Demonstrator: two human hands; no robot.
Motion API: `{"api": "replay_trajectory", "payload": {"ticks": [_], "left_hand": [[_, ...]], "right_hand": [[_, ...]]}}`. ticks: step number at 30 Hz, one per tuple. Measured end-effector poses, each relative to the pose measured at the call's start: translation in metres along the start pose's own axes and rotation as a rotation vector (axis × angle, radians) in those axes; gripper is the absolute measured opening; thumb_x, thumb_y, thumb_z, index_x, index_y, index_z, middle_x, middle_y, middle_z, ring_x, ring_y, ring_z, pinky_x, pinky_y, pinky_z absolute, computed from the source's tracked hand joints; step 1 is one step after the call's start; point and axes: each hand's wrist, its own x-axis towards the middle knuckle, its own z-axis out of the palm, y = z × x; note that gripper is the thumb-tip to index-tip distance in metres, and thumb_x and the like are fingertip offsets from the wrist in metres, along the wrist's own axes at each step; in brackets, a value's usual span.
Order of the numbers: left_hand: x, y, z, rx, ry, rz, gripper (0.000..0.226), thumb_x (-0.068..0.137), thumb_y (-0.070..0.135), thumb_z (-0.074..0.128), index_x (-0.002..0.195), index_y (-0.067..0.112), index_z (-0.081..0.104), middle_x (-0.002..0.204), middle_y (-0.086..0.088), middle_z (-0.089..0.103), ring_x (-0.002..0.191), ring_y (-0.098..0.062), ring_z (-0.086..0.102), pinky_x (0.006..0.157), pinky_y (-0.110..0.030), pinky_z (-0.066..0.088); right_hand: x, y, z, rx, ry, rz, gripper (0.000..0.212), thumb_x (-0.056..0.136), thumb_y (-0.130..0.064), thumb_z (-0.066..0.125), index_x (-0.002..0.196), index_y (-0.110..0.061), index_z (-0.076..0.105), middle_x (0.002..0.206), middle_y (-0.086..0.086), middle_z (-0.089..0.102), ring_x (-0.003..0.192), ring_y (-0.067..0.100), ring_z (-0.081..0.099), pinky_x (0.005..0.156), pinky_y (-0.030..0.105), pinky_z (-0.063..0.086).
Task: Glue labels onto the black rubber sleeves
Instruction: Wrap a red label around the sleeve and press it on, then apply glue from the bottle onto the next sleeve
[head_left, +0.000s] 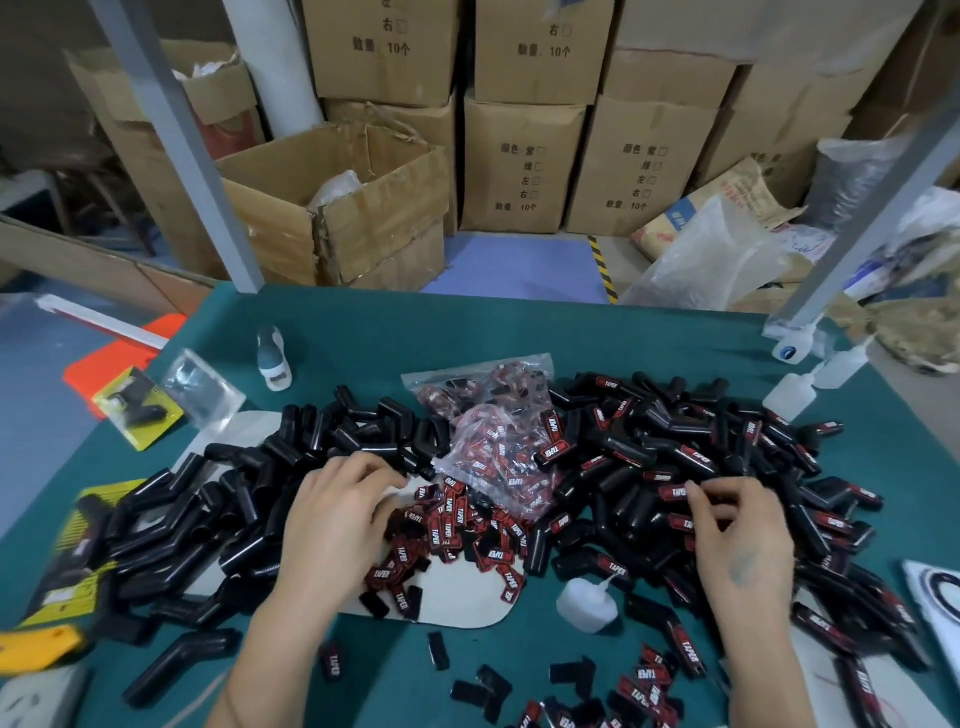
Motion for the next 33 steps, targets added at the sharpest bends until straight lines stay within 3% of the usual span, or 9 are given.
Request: {"api": "replay_trajectory", "payload": {"ticks": [4, 7, 11, 15, 19, 21, 23, 26, 33], "left_hand": [[0.001, -0.02, 0.012, 0.112, -0.01, -0.111, 0.042, 0.081, 0.013, 0.088, 0.121, 0.015, 0.076, 0.131, -0.005, 0.068, 0.123, -0.035, 0.062, 0.099, -0.053, 0.049], [0.001, -0.023, 0.023, 0.191, -0.063, -0.137, 0.053, 0.082, 0.012, 0.088, 0.132, 0.015, 0.071, 0.142, -0.008, 0.062, 0.127, -0.035, 0.059, 0.102, -0.051, 0.049], [0.0, -0.029, 0.033, 0.251, -0.068, -0.175, 0.068, 0.06, -0.003, 0.093, 0.123, 0.008, 0.072, 0.12, -0.012, 0.065, 0.102, -0.035, 0.064, 0.087, -0.049, 0.054], [-0.001, -0.03, 0.03, 0.26, 0.05, -0.116, 0.04, 0.067, 0.002, 0.093, 0.104, 0.013, 0.08, 0.102, -0.003, 0.074, 0.103, -0.032, 0.068, 0.109, -0.053, 0.044], [0.004, -0.011, -0.004, -0.359, 0.093, -0.185, 0.022, 0.092, 0.026, 0.081, 0.114, 0.03, 0.075, 0.112, 0.014, 0.075, 0.112, -0.014, 0.068, 0.102, -0.045, 0.049], [0.0, 0.003, -0.026, -0.876, -0.088, -0.264, 0.022, 0.094, 0.043, 0.075, 0.116, 0.04, 0.071, 0.111, 0.014, 0.075, 0.105, -0.006, 0.069, 0.088, -0.033, 0.052], [-0.007, 0.02, -0.04, -1.163, -0.2, -0.168, 0.029, 0.097, 0.044, 0.07, 0.122, 0.029, 0.07, 0.114, -0.001, 0.077, 0.106, -0.016, 0.072, 0.088, -0.03, 0.055], [-0.017, 0.038, -0.048, -1.337, -0.288, -0.016, 0.026, 0.101, 0.027, 0.066, 0.127, 0.023, 0.068, 0.115, -0.007, 0.075, 0.109, -0.024, 0.072, 0.092, -0.03, 0.056], [-0.023, 0.061, -0.051, -1.327, -0.402, 0.051, 0.036, 0.102, 0.023, 0.06, 0.138, 0.023, 0.062, 0.128, -0.004, 0.059, 0.123, -0.029, 0.061, 0.106, -0.045, 0.051]], "right_hand": [[-0.02, -0.026, -0.011, 0.022, 0.181, -0.235, 0.019, 0.1, -0.021, 0.064, 0.115, -0.011, 0.065, 0.116, -0.003, 0.048, 0.097, 0.025, 0.058, 0.079, 0.025, 0.045], [-0.052, -0.065, -0.023, 0.179, 0.156, -0.396, 0.015, 0.102, -0.023, 0.06, 0.115, -0.021, 0.068, 0.112, -0.01, 0.053, 0.099, 0.006, 0.056, 0.085, 0.007, 0.041], [-0.092, -0.105, -0.02, 0.394, -0.014, -0.608, 0.016, 0.098, -0.02, 0.06, 0.109, -0.026, 0.071, 0.109, -0.007, 0.064, 0.102, 0.007, 0.062, 0.084, 0.009, 0.043], [-0.112, -0.12, -0.007, 0.46, -0.255, -0.642, 0.018, 0.097, -0.022, 0.063, 0.106, -0.029, 0.076, 0.103, -0.017, 0.064, 0.091, 0.007, 0.066, 0.075, 0.009, 0.047], [-0.118, -0.121, 0.002, 0.532, -0.401, -0.524, 0.018, 0.101, -0.033, 0.06, 0.106, -0.042, 0.075, 0.097, -0.015, 0.068, 0.087, 0.011, 0.071, 0.071, 0.022, 0.054], [-0.118, -0.122, 0.005, 0.543, -0.407, -0.462, 0.02, 0.1, -0.039, 0.059, 0.113, -0.047, 0.073, 0.108, -0.014, 0.066, 0.096, 0.013, 0.069, 0.076, 0.019, 0.053], [-0.119, -0.123, 0.009, 0.573, -0.446, -0.418, 0.03, 0.098, -0.04, 0.063, 0.126, -0.049, 0.066, 0.122, -0.014, 0.06, 0.108, 0.016, 0.067, 0.08, 0.018, 0.054], [-0.124, -0.121, 0.015, 0.611, -0.524, -0.419, 0.042, 0.094, -0.037, 0.069, 0.135, -0.047, 0.061, 0.133, -0.012, 0.055, 0.109, 0.018, 0.068, 0.081, 0.019, 0.055], [-0.128, -0.123, 0.016, 0.521, -0.355, -0.491, 0.04, 0.084, -0.04, 0.076, 0.12, -0.047, 0.06, 0.123, -0.017, 0.054, 0.092, 0.013, 0.067, 0.071, 0.017, 0.052]]}}
